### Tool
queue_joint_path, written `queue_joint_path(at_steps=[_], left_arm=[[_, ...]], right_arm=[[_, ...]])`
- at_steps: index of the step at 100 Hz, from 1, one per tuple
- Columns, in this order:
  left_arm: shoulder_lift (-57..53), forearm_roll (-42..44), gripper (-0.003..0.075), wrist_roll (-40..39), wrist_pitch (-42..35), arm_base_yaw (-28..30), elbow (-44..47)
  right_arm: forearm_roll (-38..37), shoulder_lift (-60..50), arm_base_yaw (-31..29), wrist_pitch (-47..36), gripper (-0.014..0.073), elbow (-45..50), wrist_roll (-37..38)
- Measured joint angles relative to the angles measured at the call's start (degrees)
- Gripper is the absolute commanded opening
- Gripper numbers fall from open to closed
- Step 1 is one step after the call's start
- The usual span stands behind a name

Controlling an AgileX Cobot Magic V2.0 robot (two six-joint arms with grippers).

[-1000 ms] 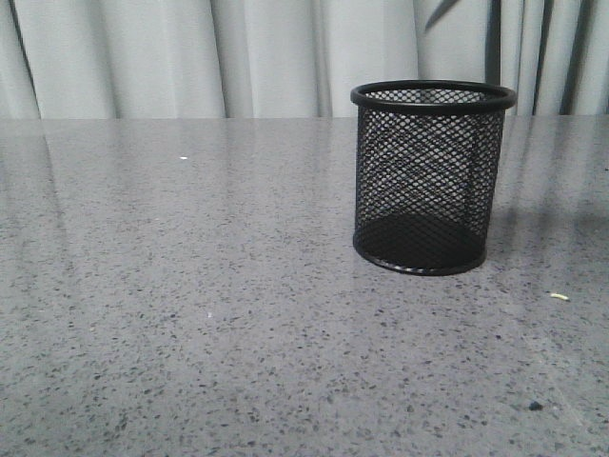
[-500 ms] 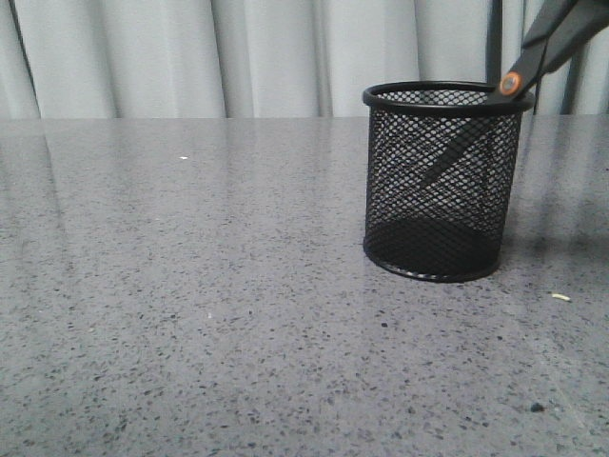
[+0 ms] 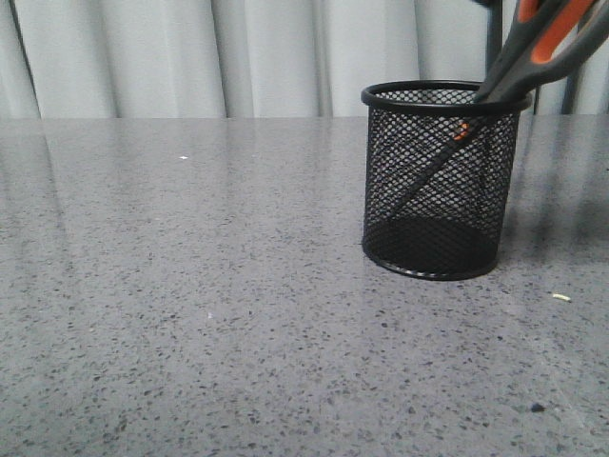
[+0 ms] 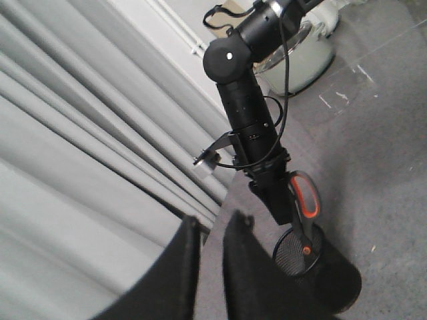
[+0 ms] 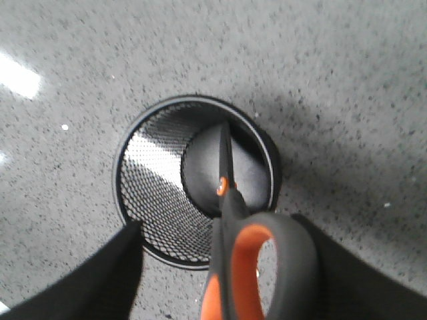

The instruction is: Put scissors into bucket

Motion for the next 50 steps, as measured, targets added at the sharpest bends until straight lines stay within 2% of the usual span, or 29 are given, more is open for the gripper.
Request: queue_joint_path(at_steps=[12,19,26,31,33,41,50], left_arm=[[0.0,0.59,-0.002,-7.33,-5.87,0.0,1.14],[-0.12,1.14,-0.002,-11.49,-11.27,0.0,2.35],[-0.78,1.67,-0.002,-14.73,-16.8,0.0,4.2],[-1.71,2.29,-0.002,-17.01,-20.32,0.0,6.1],[-2.24,2.62,-0.002,-18.04,-21.71,0.0,7.11],[-4.92,3.8,-0.002,-22.37,-26.58,0.0,12.5],[-9.45,4.27,-0.002,-25.38,-32.06,0.0,19.8]], right_arm=[[0.0,0.0,0.0,0.12,0.0444,-5.61,0.0],[-0.34,0.0,0.0,0.24,0.0344,-10.08,0.0],[-0.56,-0.72,0.0,0.24,0.016,-13.87,0.0],[-0.68,-2.14,0.0,0.24,-0.0027,-15.29,0.0],[-0.69,-3.01,0.0,0.24,-0.0074,-15.45,0.0],[-1.06,-7.44,0.0,0.24,-0.0043,-14.79,-0.18],[-1.06,-15.16,0.0,0.24,-0.0045,-9.39,-1.26]])
